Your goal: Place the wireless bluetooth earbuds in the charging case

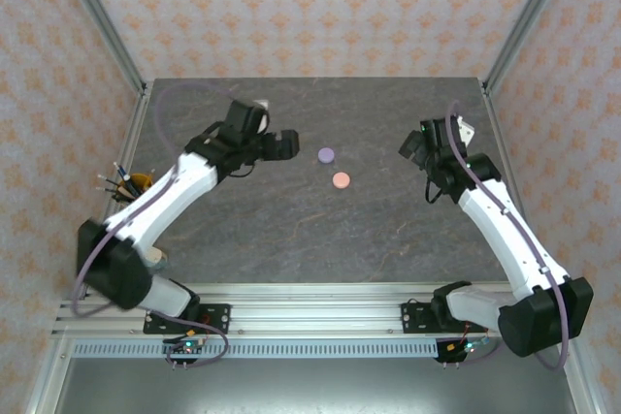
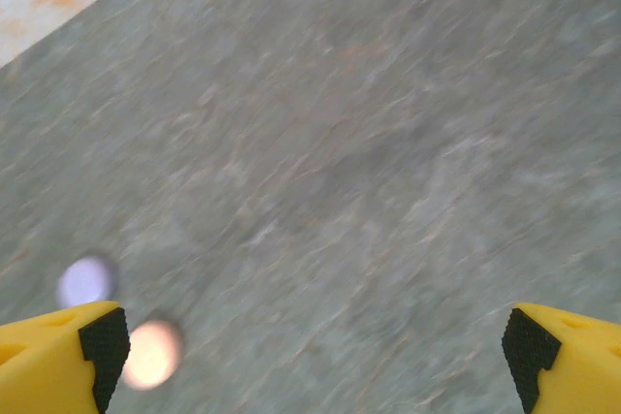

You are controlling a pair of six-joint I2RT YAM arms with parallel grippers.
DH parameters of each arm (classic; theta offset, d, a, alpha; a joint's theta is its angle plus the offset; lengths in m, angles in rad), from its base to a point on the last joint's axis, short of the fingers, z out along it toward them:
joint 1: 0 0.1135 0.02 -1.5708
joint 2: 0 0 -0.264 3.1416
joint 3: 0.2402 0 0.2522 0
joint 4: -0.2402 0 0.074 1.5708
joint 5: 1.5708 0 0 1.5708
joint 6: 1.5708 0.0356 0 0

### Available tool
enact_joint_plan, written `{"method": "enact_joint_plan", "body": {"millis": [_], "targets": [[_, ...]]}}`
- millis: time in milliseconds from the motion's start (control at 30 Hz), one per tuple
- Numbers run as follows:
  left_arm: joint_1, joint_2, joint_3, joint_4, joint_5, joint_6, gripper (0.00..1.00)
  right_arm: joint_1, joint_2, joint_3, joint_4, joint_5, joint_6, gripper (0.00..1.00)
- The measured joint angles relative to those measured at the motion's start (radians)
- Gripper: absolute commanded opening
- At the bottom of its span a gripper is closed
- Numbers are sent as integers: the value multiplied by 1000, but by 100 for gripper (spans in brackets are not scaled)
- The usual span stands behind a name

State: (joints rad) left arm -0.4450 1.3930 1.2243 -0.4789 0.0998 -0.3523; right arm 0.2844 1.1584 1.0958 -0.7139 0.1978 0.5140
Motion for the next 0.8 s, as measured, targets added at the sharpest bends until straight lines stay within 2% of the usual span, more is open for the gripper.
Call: {"method": "enact_joint_plan", "body": {"millis": [167,333,433,567,700,800], "targets": [[28,-244,-312,196,-232,225,100,-6,-58,-279,232,246,-139,100],[161,-296,-617,472,-315,354,100,-27,-40,-481,519,366,-289,100],[217,-268,-758,654,-319,389,100,-38,10,-574,715,399,-362,100],[304,-127,-792,846,-282,406,100,-66,93,-677,956,401,-430,100],[390,30,-792,1024,-190,401,100,-120,159,-730,1196,340,-481,100],[423,101,-795,1093,-137,393,100,-159,257,-735,1394,250,-510,100]]}}
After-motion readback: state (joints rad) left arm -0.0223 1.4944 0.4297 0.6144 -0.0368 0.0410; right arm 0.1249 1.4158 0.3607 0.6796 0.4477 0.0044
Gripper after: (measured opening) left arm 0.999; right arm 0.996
